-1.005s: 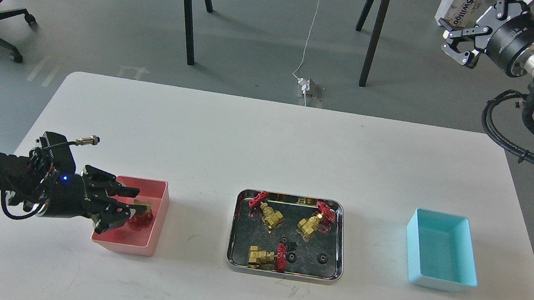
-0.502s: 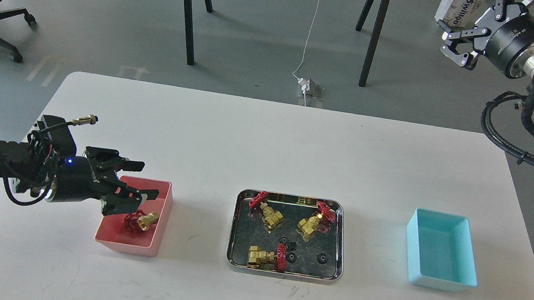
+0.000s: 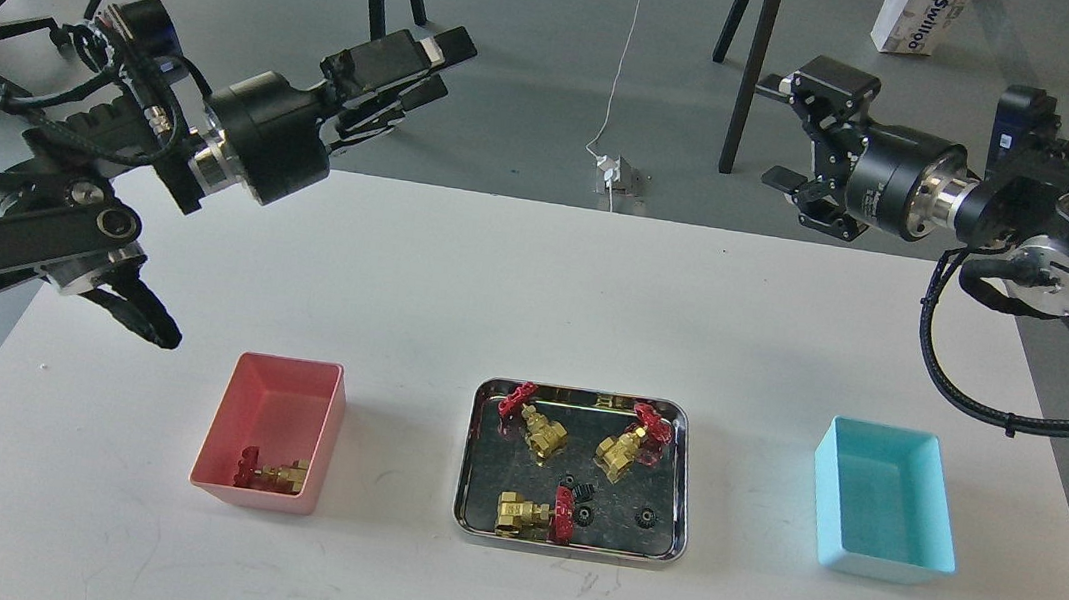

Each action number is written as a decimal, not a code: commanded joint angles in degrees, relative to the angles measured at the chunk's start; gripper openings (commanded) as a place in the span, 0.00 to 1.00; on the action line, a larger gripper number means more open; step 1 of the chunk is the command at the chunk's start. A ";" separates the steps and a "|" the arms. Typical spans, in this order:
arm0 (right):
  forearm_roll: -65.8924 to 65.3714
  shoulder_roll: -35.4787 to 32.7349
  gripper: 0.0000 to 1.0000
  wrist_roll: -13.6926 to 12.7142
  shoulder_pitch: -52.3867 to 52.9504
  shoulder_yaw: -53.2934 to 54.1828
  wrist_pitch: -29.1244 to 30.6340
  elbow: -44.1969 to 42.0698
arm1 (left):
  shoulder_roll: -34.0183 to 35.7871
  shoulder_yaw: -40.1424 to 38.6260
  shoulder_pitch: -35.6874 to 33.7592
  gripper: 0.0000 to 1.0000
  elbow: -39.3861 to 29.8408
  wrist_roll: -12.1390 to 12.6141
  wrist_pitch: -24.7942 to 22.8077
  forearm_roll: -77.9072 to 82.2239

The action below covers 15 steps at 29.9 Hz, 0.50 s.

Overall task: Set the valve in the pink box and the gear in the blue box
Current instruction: 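Withdraw the left gripper upward away from the pink box, then reach the right gripper down over the metal tray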

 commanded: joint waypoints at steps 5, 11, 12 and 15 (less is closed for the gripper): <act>-12.05 -0.55 0.99 0.34 13.29 -22.53 3.96 10.97 | -17.89 -21.99 11.79 0.99 11.65 -0.01 -21.67 -12.45; -26.19 7.00 0.99 0.51 18.67 -34.57 3.96 14.93 | -25.90 -21.82 12.32 0.99 17.47 -0.01 -21.61 -12.36; -28.04 8.23 0.99 0.51 18.75 -36.25 3.96 14.93 | -26.35 -21.90 12.49 0.99 17.65 -0.01 -21.34 -12.36; -32.70 11.75 0.98 0.51 18.76 -39.77 3.96 14.58 | -27.32 -21.90 13.02 0.99 17.65 -0.01 -21.34 -12.36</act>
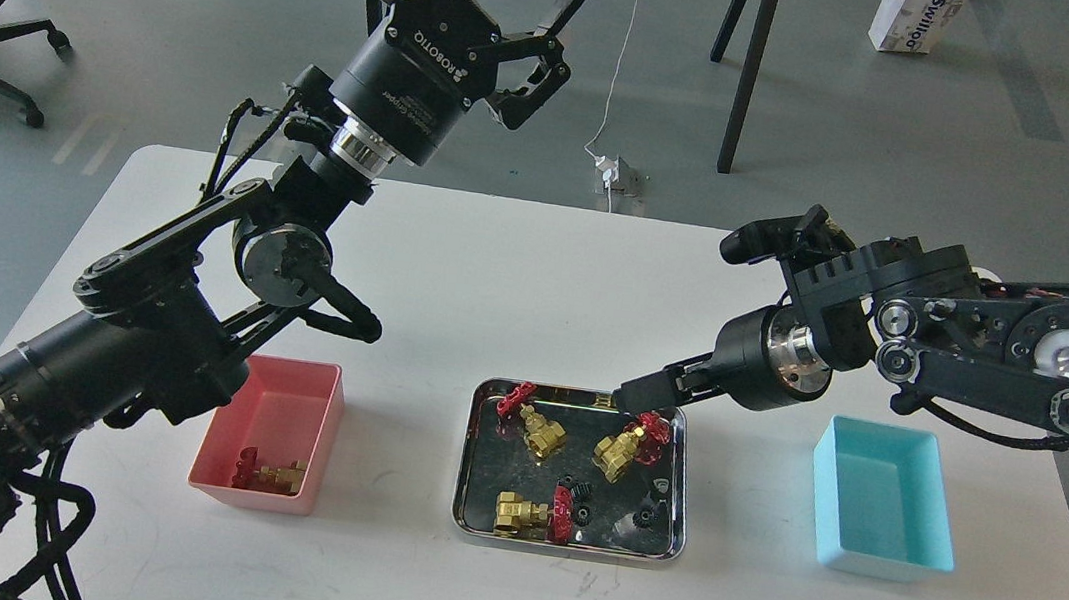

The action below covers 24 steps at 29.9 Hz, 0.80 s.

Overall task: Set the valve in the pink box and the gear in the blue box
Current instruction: 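Reach the right gripper down over the metal tray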

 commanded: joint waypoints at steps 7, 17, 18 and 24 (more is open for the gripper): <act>-9.35 7.21 0.59 -0.01 0.00 -6.00 -0.01 -0.66 | -1.84 -0.10 2.56 0.99 0.19 -0.01 0.99 0.02; -9.88 13.19 0.55 -0.10 -1.75 -8.38 -0.01 -5.14 | -4.40 -0.27 2.92 0.99 0.28 -0.01 4.33 0.02; -9.88 13.46 0.55 -0.19 -2.02 -8.46 -0.01 -5.50 | -4.40 -0.27 2.92 0.99 0.28 -0.01 4.24 0.02; -9.88 14.42 0.55 -0.37 -2.64 -8.55 -0.01 -5.94 | -4.66 -0.10 3.00 0.99 0.28 -0.01 4.33 0.02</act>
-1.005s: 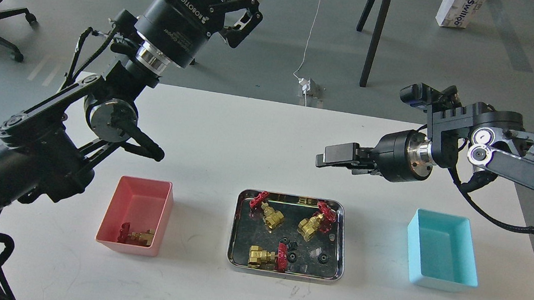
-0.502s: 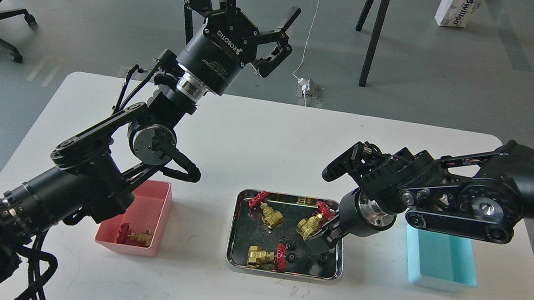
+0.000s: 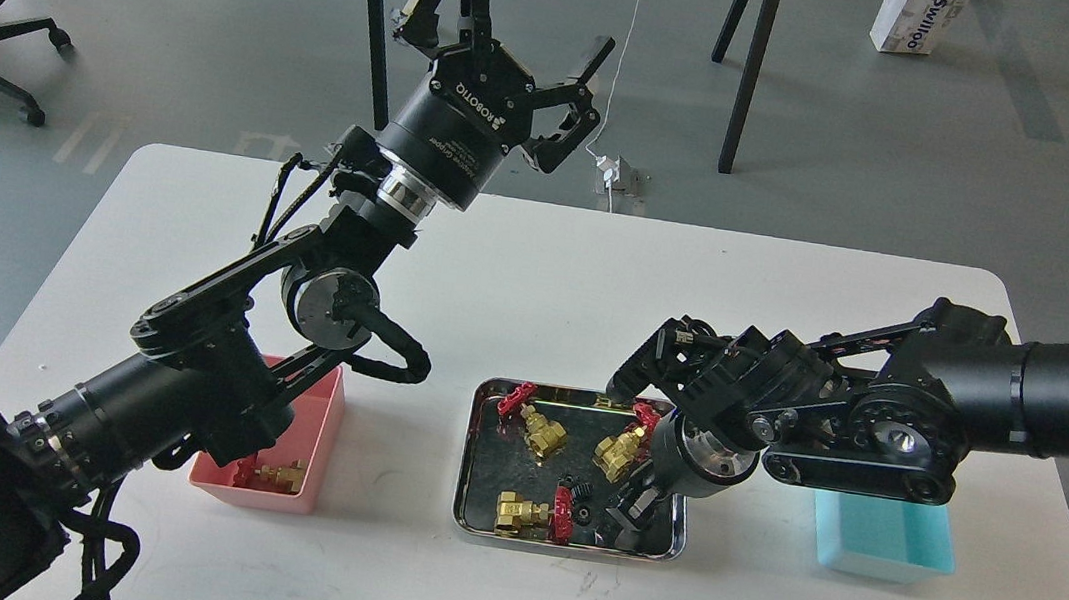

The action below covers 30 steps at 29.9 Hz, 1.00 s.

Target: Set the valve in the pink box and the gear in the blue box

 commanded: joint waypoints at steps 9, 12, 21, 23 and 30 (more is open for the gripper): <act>-0.01 1.81 0.55 -0.37 -1.28 -1.51 0.00 -1.96 | -0.07 0.18 0.17 0.99 -0.05 0.00 0.10 -0.08; -0.01 1.81 0.55 -0.46 -1.81 -1.51 0.00 -2.22 | -0.07 0.18 0.17 0.99 -0.05 0.00 0.10 0.00; 0.08 2.78 0.54 -0.63 -2.34 -1.59 0.00 -2.66 | -0.16 0.27 0.78 0.99 0.03 0.00 0.01 0.00; 0.08 3.13 0.54 -0.72 -2.34 -1.59 0.00 -2.83 | -0.16 0.18 1.40 0.99 0.03 0.00 0.01 0.00; 0.08 4.89 0.54 -0.72 -3.65 -1.59 0.00 -5.56 | -0.25 0.18 1.58 0.99 0.03 0.00 0.01 0.00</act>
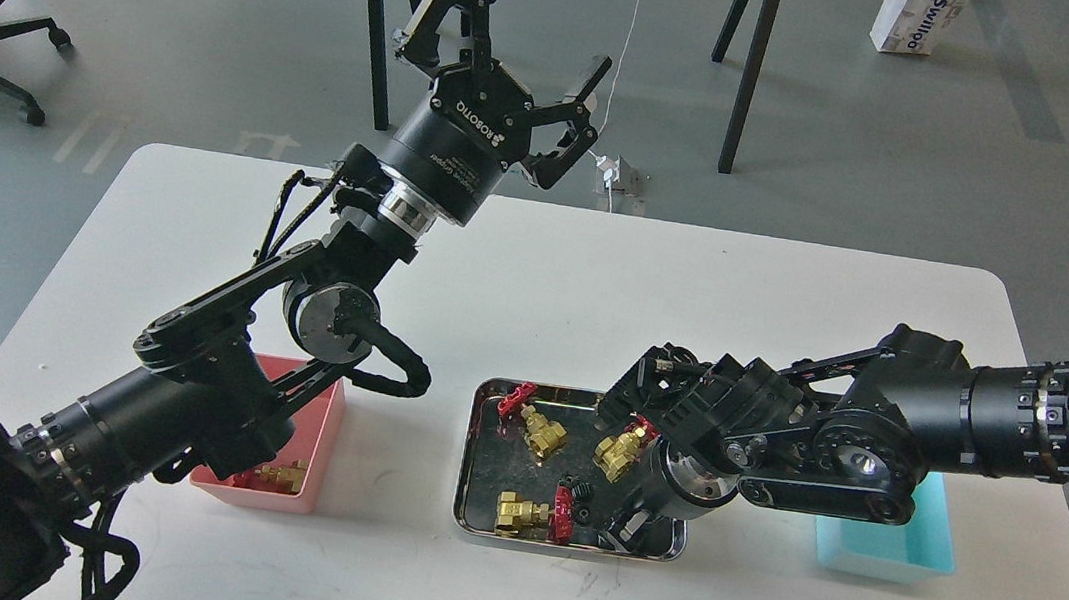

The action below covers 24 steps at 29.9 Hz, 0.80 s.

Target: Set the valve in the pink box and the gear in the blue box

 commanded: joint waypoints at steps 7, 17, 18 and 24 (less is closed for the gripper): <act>0.00 0.64 0.54 -0.09 -0.41 -0.79 0.00 -0.84 | -0.05 -0.01 0.11 0.99 -0.01 0.00 0.00 0.00; 0.00 0.46 0.51 -0.09 0.03 -1.14 0.00 -0.40 | -0.22 -0.01 0.81 0.99 0.08 0.00 0.00 0.09; 0.00 0.46 0.51 -0.09 -0.06 -1.14 0.00 -0.40 | -0.31 -0.01 0.81 0.99 0.08 0.00 0.00 0.18; 0.00 0.46 0.45 -0.18 -0.41 -1.23 0.00 -0.49 | -1.01 -0.09 0.81 0.99 0.08 0.00 0.00 0.18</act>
